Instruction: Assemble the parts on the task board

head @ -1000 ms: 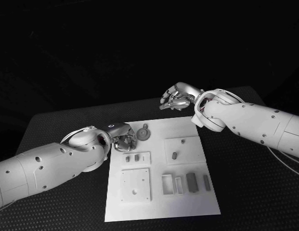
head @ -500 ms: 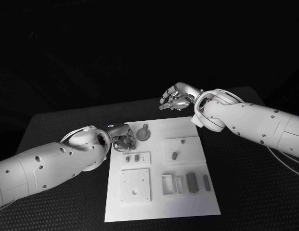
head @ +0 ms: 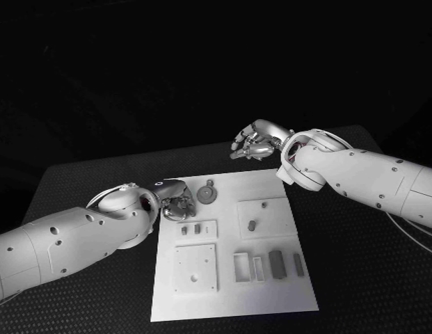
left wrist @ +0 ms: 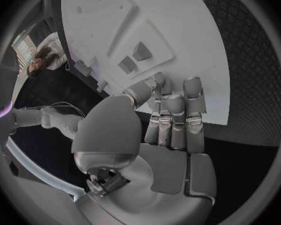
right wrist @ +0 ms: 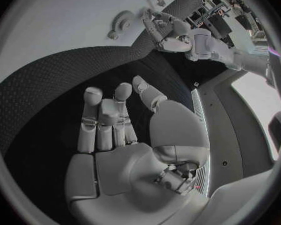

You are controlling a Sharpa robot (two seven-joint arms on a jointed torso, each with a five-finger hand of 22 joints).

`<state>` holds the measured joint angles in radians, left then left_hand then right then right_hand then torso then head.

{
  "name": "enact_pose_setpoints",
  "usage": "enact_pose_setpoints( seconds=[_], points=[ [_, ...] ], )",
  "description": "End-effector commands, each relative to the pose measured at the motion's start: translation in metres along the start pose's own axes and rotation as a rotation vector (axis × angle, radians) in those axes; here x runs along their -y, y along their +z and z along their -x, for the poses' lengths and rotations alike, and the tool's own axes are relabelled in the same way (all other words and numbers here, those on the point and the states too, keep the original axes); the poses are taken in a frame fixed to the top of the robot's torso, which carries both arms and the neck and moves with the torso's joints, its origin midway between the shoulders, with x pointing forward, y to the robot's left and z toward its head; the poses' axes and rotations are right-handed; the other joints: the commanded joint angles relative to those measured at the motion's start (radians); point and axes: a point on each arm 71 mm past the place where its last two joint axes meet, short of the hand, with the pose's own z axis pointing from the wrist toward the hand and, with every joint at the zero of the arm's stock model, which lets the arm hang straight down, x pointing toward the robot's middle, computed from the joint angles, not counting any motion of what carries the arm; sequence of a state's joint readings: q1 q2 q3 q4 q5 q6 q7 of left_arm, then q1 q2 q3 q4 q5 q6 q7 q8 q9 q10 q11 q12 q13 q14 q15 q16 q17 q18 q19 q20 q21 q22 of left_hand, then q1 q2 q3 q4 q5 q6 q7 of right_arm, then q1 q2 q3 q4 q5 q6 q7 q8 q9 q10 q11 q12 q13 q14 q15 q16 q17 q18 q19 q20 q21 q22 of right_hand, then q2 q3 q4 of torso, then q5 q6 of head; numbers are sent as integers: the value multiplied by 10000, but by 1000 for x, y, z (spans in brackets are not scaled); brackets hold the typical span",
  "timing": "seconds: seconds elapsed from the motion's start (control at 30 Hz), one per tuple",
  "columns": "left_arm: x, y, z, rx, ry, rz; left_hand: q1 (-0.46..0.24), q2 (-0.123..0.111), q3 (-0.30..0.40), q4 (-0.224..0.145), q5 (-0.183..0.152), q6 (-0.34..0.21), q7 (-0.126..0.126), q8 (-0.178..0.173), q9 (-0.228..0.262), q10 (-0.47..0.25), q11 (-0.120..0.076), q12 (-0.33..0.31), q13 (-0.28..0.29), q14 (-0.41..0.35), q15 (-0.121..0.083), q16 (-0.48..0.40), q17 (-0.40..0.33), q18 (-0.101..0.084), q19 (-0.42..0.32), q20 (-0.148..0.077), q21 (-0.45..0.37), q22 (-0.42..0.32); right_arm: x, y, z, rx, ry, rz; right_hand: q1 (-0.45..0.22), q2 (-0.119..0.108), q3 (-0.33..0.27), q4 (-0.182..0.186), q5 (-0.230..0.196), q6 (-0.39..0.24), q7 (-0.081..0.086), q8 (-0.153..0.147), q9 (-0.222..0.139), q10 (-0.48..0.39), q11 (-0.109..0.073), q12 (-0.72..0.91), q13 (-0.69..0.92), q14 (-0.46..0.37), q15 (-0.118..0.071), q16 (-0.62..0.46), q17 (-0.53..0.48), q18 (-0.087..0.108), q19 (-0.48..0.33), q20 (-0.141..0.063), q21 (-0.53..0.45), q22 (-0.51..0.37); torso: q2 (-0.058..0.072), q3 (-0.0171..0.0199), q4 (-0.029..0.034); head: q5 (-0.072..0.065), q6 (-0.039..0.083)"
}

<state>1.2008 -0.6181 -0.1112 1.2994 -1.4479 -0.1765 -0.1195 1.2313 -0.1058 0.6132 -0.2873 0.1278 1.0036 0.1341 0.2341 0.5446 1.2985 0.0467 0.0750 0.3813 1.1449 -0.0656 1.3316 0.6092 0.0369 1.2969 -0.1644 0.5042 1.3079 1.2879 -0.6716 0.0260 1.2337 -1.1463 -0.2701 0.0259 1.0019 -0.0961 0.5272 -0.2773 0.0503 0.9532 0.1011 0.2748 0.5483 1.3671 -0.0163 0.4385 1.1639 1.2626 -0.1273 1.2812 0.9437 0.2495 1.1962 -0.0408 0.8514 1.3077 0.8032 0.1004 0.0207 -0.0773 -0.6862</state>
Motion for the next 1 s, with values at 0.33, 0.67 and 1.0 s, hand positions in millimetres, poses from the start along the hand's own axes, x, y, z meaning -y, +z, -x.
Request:
enact_pose_setpoints(
  seconds=[0.33, 0.67, 1.0],
  points=[
    [-7, -2, 3, 305, -241, 200, 63, -233, -3, 28, -46, -1048, 318, -460, -246, -380, 158, -84, 45, -147, 157, 91, -33, 767, -126, 133, -84, 191, 0, -1, 0, -78, 1, 67, 25, 32, -32, -58, -15, -60, 15, -39, 17, -29, 40, -57, 11, 12, 64, -37, 16, 123, -3, -40, -58, 174, 1, 0, -1, -4, 21],
    [-21, -9, 10, 1039, -899, 373, 68, -294, 1, 46, -44, -1144, 365, -457, -270, -465, 195, -76, 60, -164, 192, 94, -55, 804, -130, 175, -98, 193, 0, -5, 2, -20, -19, 209, 91, -9, -22, -92, -15, -125, 29, -82, 12, -53, 53, -75, 6, -5, 75, -55, 11, 123, -23, -41, -72, 171, -2, -3, -6, -20, 95],
    [-60, -29, 17, 1870, -6430, 1289, -687, -360, -104, 340, -185, -803, 338, -103, -178, -589, 280, -54, 148, -1101, 319, -1239, -731, 534, -1234, 454, -1171, -327, -3, -22, -2, -196, -797, 727, 523, -266, 9, -130, -9, -300, 164, -191, 17, -725, 211, -526, -206, -426, 231, -315, -60, 98, -473, 111, -287, 159, -15, -6, -17, -112, 237]
  ],
)
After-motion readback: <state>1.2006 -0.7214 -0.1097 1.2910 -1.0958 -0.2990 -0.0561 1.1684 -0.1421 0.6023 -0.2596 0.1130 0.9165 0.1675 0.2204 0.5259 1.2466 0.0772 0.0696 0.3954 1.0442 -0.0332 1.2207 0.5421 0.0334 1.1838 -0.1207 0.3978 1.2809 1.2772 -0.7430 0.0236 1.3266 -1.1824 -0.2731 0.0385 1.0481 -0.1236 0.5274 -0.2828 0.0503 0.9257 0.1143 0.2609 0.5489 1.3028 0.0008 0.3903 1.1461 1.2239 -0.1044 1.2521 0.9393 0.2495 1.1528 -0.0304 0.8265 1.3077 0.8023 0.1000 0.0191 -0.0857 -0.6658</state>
